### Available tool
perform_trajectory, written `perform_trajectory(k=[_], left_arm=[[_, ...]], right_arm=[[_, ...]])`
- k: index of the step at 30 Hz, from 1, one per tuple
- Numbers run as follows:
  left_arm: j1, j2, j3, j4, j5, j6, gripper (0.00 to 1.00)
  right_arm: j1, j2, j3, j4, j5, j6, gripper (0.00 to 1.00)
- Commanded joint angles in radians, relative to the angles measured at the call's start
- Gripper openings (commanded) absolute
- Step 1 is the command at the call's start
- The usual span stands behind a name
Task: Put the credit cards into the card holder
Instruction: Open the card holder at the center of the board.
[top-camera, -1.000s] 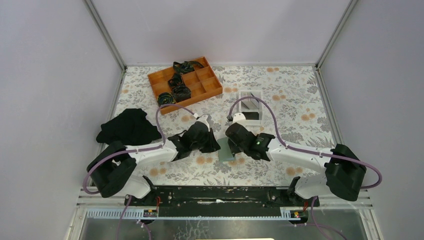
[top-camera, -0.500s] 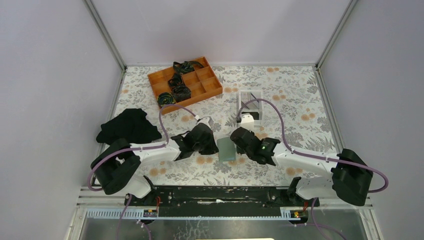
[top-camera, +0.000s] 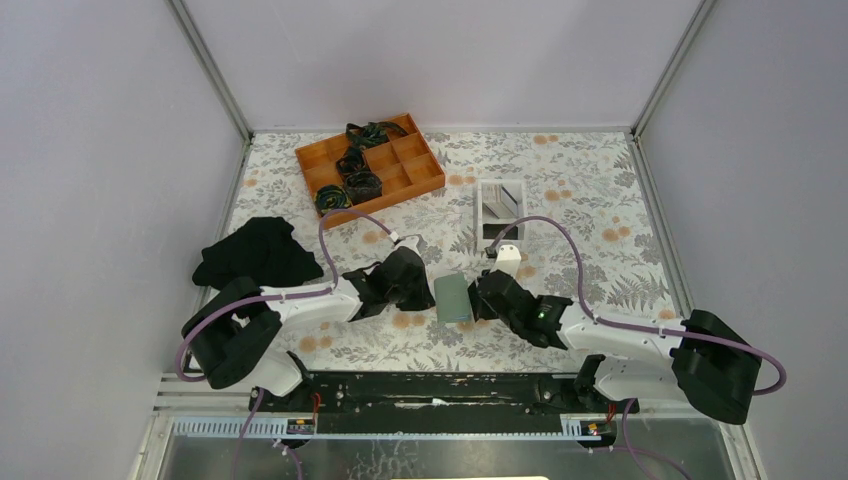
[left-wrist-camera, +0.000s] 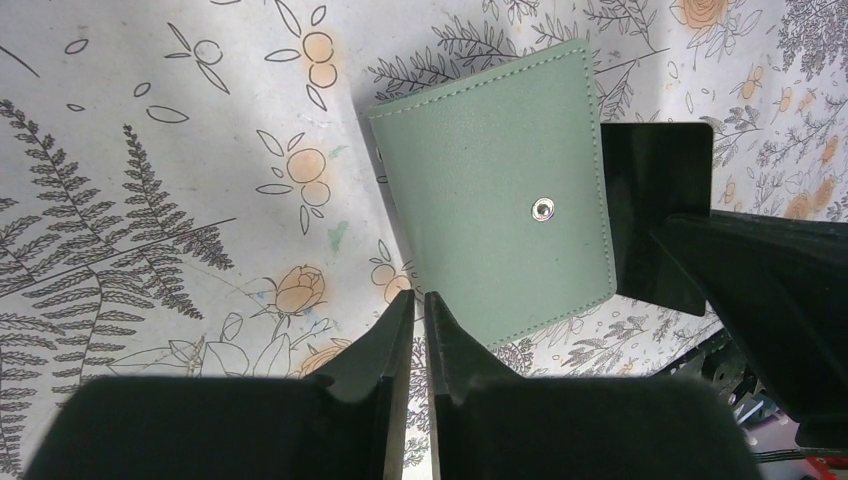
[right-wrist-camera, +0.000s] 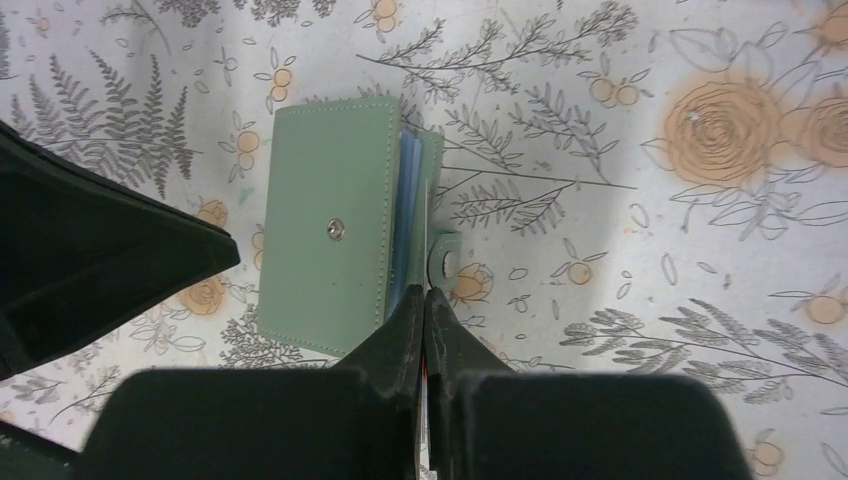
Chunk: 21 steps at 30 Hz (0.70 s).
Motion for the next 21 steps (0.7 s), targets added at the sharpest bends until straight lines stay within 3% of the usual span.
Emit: perform_trajectory(k=[1, 21], left_arm=[[-0.004, -0.017, 0.001, -0.026, -0.029, 0.021, 0.15], [-0.004, -0.013, -0.027, -0.023, -0.01, 0.018, 0.14]], right_arm=[[0.005, -0.027, -0.029, 0.14, -0.02, 0.059, 0.0], [0.003, -0.07, -0.075, 0.178, 0.028, 0.093, 0.0]])
